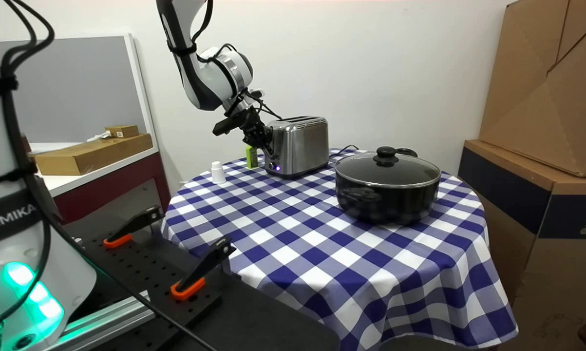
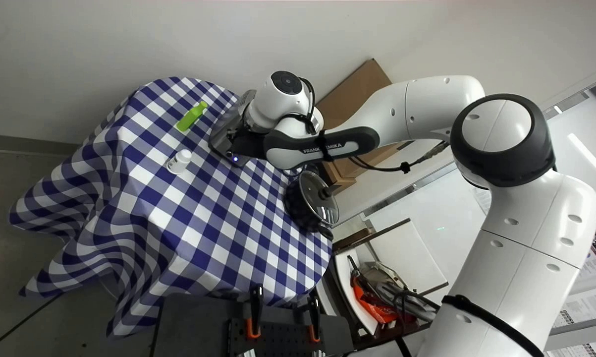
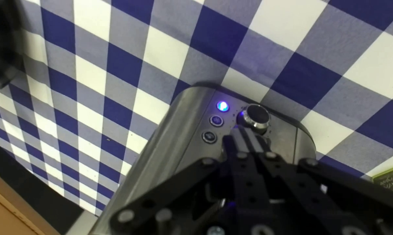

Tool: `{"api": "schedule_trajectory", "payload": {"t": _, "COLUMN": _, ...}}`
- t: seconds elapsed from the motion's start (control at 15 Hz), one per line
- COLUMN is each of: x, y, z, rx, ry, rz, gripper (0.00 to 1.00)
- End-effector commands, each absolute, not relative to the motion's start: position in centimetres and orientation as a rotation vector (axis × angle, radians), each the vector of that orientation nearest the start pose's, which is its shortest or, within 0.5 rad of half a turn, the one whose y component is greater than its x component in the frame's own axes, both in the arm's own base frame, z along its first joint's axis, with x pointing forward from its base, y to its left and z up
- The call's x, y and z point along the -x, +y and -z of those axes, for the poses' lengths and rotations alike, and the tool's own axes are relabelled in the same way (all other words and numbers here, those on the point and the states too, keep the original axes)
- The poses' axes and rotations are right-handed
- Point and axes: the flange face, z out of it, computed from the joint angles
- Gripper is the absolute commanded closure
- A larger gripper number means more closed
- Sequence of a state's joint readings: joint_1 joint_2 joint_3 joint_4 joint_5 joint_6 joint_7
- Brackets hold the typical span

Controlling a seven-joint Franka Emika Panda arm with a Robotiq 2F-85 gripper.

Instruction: Push down the switch of the toaster

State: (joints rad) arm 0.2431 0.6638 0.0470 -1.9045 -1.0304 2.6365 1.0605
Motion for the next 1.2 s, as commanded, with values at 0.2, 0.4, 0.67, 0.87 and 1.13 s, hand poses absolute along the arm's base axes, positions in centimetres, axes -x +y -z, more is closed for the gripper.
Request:
{"api": "schedule_trajectory", "payload": {"t": 0.2, "x": -53.7, "y": 15.2, "z": -17.9, "rx": 3.334, "ry": 0.119, "rz": 0.442, "gripper": 1.00}}
{"api": "schedule_trajectory", "payload": {"t": 0.4, "x": -49.7, "y": 13.3, "z": -20.6, "rx": 3.280, "ry": 0.199, "rz": 0.386, "gripper": 1.00}}
{"api": "schedule_trajectory", "payload": {"t": 0.67, "x": -44.8, "y": 10.1, "z": -24.2, "rx": 3.234, "ry": 0.184, "rz": 0.363, "gripper": 1.00}}
{"api": "schedule_trajectory", "payload": {"t": 0.87, "x": -42.0, "y": 6.7, "z": -26.7, "rx": 3.234, "ry": 0.132, "rz": 0.337, "gripper": 1.00}}
{"api": "schedule_trajectory", "payload": {"t": 1.13, "x": -39.6, "y": 2.2, "z": -31.1, "rx": 3.206, "ry": 0.096, "rz": 0.361, "gripper": 1.00}}
